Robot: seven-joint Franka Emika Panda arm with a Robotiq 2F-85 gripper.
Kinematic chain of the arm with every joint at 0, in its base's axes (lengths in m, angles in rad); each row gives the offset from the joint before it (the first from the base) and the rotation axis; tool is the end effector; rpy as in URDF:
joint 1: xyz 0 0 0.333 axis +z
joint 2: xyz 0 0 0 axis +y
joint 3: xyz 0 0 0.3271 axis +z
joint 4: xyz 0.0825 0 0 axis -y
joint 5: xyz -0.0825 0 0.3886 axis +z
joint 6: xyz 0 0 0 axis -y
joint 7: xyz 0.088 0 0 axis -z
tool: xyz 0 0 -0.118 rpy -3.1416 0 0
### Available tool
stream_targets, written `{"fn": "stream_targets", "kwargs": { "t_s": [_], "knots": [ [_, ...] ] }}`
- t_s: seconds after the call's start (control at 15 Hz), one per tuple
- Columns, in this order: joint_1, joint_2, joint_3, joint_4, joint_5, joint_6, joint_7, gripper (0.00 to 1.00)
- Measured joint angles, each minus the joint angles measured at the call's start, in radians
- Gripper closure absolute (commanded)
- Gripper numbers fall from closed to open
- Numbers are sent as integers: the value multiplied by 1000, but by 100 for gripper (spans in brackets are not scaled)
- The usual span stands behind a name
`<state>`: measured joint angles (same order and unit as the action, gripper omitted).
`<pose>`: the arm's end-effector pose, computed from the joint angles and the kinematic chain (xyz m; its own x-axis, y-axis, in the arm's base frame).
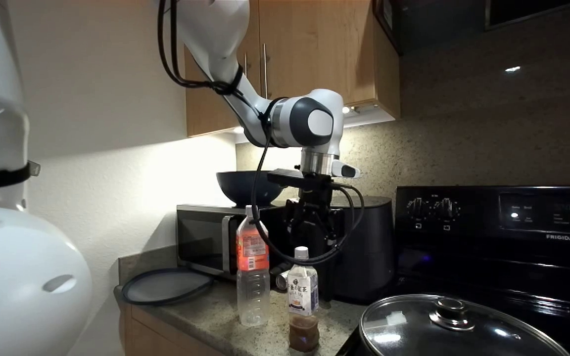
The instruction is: Put the right bottle on the air fryer
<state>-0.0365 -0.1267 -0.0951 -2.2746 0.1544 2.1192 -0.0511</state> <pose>0.4929 -0.0572 0.4049 0.9868 -0.1594 -0.0282 -0.1618 -0.9765 -0.1423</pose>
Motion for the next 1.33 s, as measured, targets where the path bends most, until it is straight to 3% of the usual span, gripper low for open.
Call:
{"fn": "stream_targets", "kwargs": {
  "t_s": [0.53,1.33],
  "knots": [
    [12,0,44,18,0,-158,57,0],
    [-3,10,-1,18,0,-167,60,0]
  ]
}}
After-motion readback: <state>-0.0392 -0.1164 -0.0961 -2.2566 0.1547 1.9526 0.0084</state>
